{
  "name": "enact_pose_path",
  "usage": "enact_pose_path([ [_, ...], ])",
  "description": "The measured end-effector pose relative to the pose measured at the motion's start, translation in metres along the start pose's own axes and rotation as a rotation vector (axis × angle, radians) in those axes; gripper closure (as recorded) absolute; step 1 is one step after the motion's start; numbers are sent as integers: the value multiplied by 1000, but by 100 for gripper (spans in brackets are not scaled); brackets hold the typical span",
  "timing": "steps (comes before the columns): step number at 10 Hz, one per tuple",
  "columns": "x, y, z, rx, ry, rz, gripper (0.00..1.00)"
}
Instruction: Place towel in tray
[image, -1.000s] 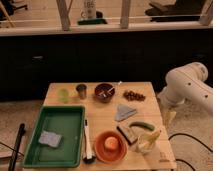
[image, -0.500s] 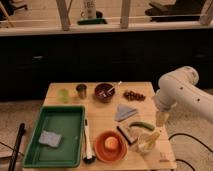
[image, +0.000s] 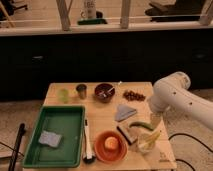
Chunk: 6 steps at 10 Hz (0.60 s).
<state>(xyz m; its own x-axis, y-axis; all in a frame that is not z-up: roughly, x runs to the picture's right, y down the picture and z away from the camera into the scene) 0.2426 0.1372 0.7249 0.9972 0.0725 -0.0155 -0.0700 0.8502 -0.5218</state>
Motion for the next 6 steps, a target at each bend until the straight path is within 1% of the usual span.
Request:
enact_pose_path([
  [2, -3, -1, 8, 1, -8, 4, 20],
  [5, -12, -5, 37, 2, -26, 5, 20],
  [6, -15, -7, 41, 1, -32, 5, 20],
])
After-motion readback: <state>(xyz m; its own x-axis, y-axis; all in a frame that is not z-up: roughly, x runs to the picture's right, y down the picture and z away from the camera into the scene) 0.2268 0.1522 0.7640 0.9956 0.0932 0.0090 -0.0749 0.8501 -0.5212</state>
